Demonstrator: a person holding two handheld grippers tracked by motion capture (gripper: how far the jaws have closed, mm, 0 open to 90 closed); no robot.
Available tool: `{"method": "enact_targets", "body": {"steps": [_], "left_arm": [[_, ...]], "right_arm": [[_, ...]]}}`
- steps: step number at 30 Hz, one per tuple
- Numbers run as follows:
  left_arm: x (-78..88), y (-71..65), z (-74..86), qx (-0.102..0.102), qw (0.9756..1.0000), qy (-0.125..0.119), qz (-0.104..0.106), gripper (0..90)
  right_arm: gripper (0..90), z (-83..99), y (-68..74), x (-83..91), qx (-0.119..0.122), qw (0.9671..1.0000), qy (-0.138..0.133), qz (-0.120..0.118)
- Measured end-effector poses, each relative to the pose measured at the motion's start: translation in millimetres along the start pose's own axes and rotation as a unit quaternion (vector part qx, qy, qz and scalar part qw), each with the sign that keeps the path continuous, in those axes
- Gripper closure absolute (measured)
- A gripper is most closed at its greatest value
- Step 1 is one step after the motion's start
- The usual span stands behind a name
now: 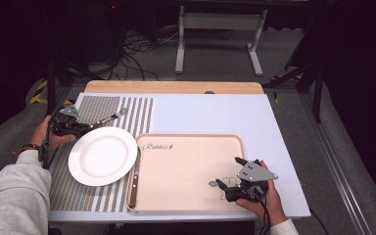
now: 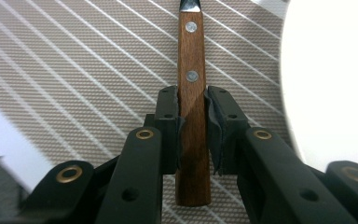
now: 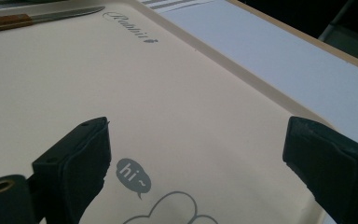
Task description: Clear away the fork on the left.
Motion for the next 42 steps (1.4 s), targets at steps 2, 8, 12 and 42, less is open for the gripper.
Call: {"method": "enact_targets", "body": {"steps": [2,8,12,42], "left_arm": [[3.2,0.7,-1.9,0.001,0.9997,-0.003,-0.025,76.3],[13.9,-3.6,-9.9,0.019,0.9976,-0.034,-0.058,76.3],[19.7,-6.6,-12.8,0.026,0.9961,-0.051,-0.066,76.4],[78.7,-57.4,-31.0,0.033,0.9814,-0.169,-0.085,76.4]], "right_arm": [[8.5,-0.5,0.3,0.2,0.001,1.0000,-0.001,0.001],[8.5,-2.1,0.1,1.2,0.005,1.0000,-0.006,0.002],[8.5,-5.4,0.8,1.7,0.011,0.9999,-0.011,0.002],[8.5,-19.5,-1.3,-1.1,0.028,0.9990,-0.037,0.001]]}}
Point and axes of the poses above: each handheld gripper's, and its own axes: x roughly backward along the jaws, z roughly out of its underside, y roughly to its left, the point moved 3 cm from there along -x, roughly forward along the jaws, and after that the axes turned 11 degrees about -z, right-handed, at the moved point
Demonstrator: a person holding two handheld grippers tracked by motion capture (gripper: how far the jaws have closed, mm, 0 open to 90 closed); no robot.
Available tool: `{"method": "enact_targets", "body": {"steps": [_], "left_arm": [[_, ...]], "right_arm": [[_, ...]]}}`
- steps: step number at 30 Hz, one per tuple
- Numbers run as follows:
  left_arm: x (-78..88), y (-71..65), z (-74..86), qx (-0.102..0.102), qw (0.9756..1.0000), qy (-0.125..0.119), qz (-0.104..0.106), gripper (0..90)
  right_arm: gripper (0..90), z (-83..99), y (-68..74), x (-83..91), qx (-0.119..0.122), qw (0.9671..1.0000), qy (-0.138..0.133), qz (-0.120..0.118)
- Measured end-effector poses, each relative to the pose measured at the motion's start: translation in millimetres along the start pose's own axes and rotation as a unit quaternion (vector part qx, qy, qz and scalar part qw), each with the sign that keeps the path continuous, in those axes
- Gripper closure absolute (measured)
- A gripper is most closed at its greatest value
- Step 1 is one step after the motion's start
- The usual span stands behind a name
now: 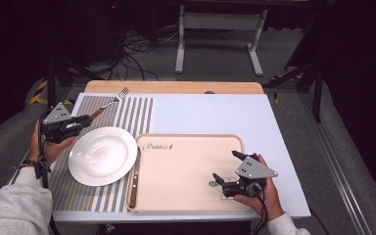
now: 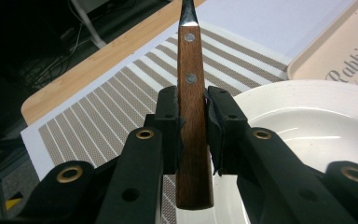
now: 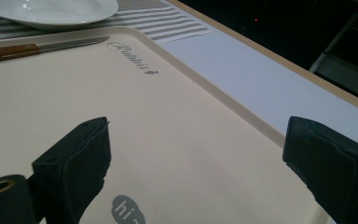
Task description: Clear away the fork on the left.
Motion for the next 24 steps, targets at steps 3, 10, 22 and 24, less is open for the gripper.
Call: {"method": "enact_targets", "body": {"steps": [3,10,22,24], "left_arm": [[2.5,-6.5,-3.0,0.002,0.9999,-0.011,0.005,76.4],[7.8,-24.2,-9.7,-0.010,0.9995,-0.026,0.015,76.4],[17.4,-60.0,-24.7,-0.038,0.9972,-0.050,0.041,76.3],[19.2,-67.6,-27.5,-0.044,0.9965,-0.053,0.046,76.4]], "right_arm": [[8.5,-0.5,0.1,1.1,0.001,1.0000,-0.001,0.001],[8.5,-1.3,0.3,2.8,0.004,1.0000,-0.004,0.003],[8.5,-0.9,0.7,5.0,0.002,1.0000,-0.006,0.004],[8.5,-0.7,0.6,5.3,0.003,1.0000,-0.005,0.005]]}}
Point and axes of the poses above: each handheld gripper's, and its own axes: x roughly backward along the jaws, z roughly out of its underside, y roughly to its left, the point moved 3 cm from there along -x, roughly forward along the jaws, and after that the axes turned 11 degrees about -z, right-handed, at the moved point
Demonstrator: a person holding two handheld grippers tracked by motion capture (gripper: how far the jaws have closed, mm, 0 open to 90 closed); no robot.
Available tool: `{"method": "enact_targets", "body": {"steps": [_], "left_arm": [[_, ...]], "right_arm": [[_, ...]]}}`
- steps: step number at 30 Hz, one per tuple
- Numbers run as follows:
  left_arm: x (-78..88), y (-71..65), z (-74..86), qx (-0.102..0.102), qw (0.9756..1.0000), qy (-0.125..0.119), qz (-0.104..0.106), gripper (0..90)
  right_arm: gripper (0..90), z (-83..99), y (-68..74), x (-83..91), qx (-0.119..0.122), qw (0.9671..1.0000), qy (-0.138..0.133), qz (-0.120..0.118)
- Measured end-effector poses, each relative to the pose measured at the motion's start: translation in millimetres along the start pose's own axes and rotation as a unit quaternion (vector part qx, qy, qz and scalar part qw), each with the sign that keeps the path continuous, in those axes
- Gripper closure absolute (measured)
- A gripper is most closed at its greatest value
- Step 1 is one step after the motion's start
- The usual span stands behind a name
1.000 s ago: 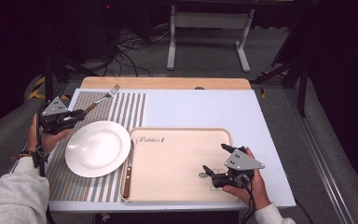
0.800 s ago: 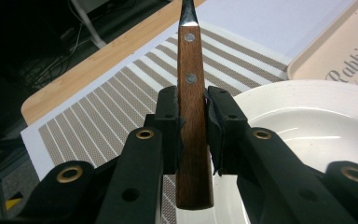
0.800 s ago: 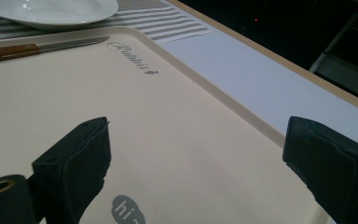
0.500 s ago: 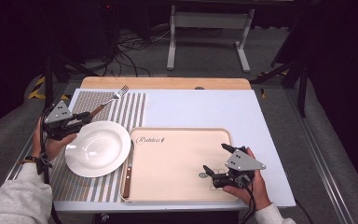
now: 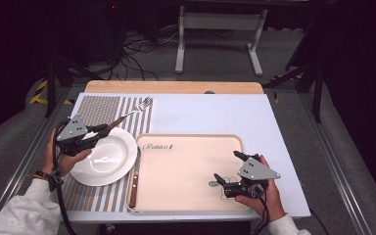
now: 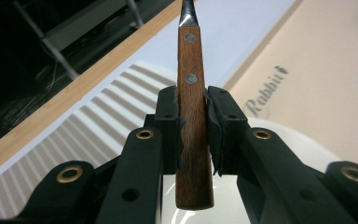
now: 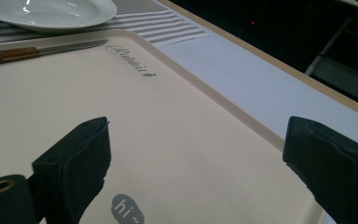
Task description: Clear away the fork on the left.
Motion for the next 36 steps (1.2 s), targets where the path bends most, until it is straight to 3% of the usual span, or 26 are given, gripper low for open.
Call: {"method": "enact_targets", "body": {"steps": [8,18,24,32,35,36], "left_arm": [[1.1,-28.2,-12.4,-0.026,0.9992,-0.013,0.028,76.4],[-0.5,-57.0,-15.7,-0.035,0.9975,-0.016,0.060,76.3],[-2.5,-81.6,-18.2,-0.049,0.9949,-0.010,0.087,76.3],[-8.5,-114.3,-18.0,-0.076,0.9897,0.007,0.121,76.3],[-10.1,-121.8,-17.3,-0.075,0.9886,0.011,0.130,76.4],[-11.4,-127.7,-17.0,-0.087,0.9873,0.018,0.132,76.4]], "right_arm": [[8.5,0.2,0.5,0.8,0.000,1.0000,-0.002,0.000],[8.5,0.6,1.0,2.7,0.000,1.0000,-0.002,0.002],[8.5,1.4,0.2,4.1,0.000,1.0000,0.000,0.005],[8.5,2.7,-13.8,13.3,-0.019,0.9990,-0.010,0.039],[8.6,2.1,-15.4,15.4,-0.020,0.9987,-0.014,0.044],[8.6,2.1,-15.4,15.4,-0.020,0.9987,-0.014,0.044]]}}
Point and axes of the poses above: each handheld gripper's, and its own axes: x roughly backward along the jaws, z roughly out of its underside, y roughly to its left, the point moved 3 cm from there along -x, roughly forward along the jaws, and after that the axes turned 11 degrees about -z, right-handed, at the moved point
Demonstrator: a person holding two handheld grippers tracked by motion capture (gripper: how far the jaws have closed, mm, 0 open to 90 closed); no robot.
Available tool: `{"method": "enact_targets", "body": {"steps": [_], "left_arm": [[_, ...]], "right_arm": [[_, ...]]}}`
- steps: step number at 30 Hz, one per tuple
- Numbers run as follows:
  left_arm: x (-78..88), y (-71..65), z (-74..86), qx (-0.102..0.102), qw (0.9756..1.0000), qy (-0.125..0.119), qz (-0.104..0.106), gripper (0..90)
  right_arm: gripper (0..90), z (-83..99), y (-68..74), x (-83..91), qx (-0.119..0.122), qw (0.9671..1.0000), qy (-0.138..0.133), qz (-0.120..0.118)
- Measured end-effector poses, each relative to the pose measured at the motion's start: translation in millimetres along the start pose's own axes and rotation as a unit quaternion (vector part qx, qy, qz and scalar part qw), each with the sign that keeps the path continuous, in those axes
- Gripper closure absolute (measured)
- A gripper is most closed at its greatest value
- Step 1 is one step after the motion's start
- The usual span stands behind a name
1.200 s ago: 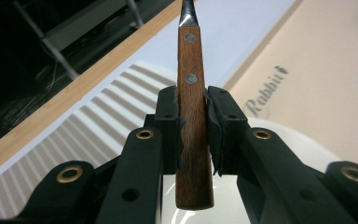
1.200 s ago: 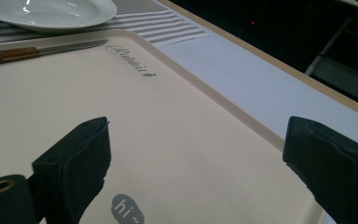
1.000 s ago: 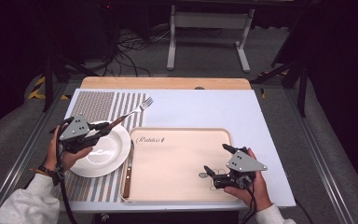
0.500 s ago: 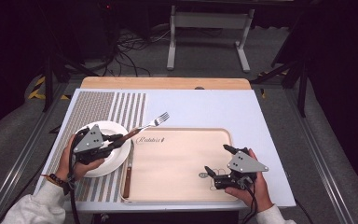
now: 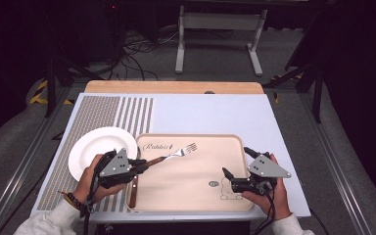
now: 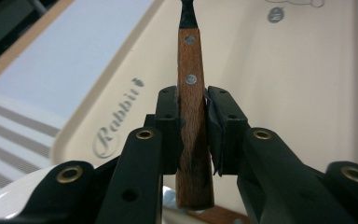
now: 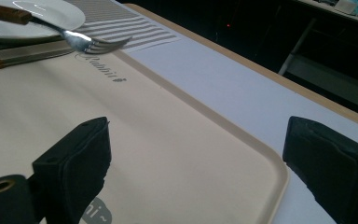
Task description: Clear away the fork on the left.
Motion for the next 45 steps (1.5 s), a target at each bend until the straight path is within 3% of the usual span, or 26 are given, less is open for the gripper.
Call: {"method": "enact_targets", "body": {"steps": [3,7,13,21,25,29,35,39,40,41,45], "left_arm": [[-6.8,-10.7,0.5,-0.001,0.9999,0.010,0.014,76.3],[-15.4,-27.3,1.6,-0.018,0.9990,0.029,0.028,76.3],[-21.2,-38.6,4.7,-0.028,0.9978,0.045,0.040,76.3],[-24.2,-49.6,10.6,0.001,0.9971,0.062,0.044,76.1],[-23.1,-56.5,13.8,0.003,0.9966,0.070,0.042,75.8],[-20.8,-58.7,15.2,0.014,0.9965,0.069,0.046,74.9],[-16.8,-58.0,14.9,0.015,0.9970,0.059,0.047,68.3],[-15.5,-53.0,9.0,0.002,0.9973,0.041,0.061,77.3],[-15.4,-52.2,7.3,-0.001,0.9967,0.039,0.072,87.4],[-16.1,-50.5,3.5,-0.015,0.9968,0.033,0.071,90.0],[-23.6,-45.1,-7.4,-0.030,0.9954,0.031,0.085,90.0]], "right_arm": [[8.7,-0.1,-0.6,0.1,-0.003,1.0000,-0.001,0.001],[8.7,0.4,0.7,-1.1,-0.002,1.0000,0.001,-0.003],[8.7,2.2,3.1,-3.3,0.001,1.0000,0.007,-0.007],[8.7,3.9,4.9,-5.3,0.001,0.9999,0.012,-0.011],[8.7,4.7,6.4,-7.2,0.004,0.9997,0.016,-0.015],[8.7,5.0,6.5,-7.7,0.004,0.9997,0.017,-0.015],[8.7,5.0,7.0,-7.7,0.006,0.9997,0.017,-0.015],[8.7,4.3,6.6,-6.6,0.006,0.9998,0.014,-0.013],[8.7,4.1,5.9,-6.0,0.006,0.9998,0.014,-0.012],[8.7,4.0,5.5,-5.7,0.005,0.9998,0.012,-0.011],[8.7,4.3,4.3,-5.2,0.002,0.9999,0.012,-0.009]]}}
Point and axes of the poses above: each handheld gripper's, and its own axes: x roughly backward along the jaws, z roughly out of its underside, y roughly to its left, the point moved 3 cm from there along -x, roughly forward along the jaws, and after that the axes turned 11 degrees about -z, right-handed, at the moved point
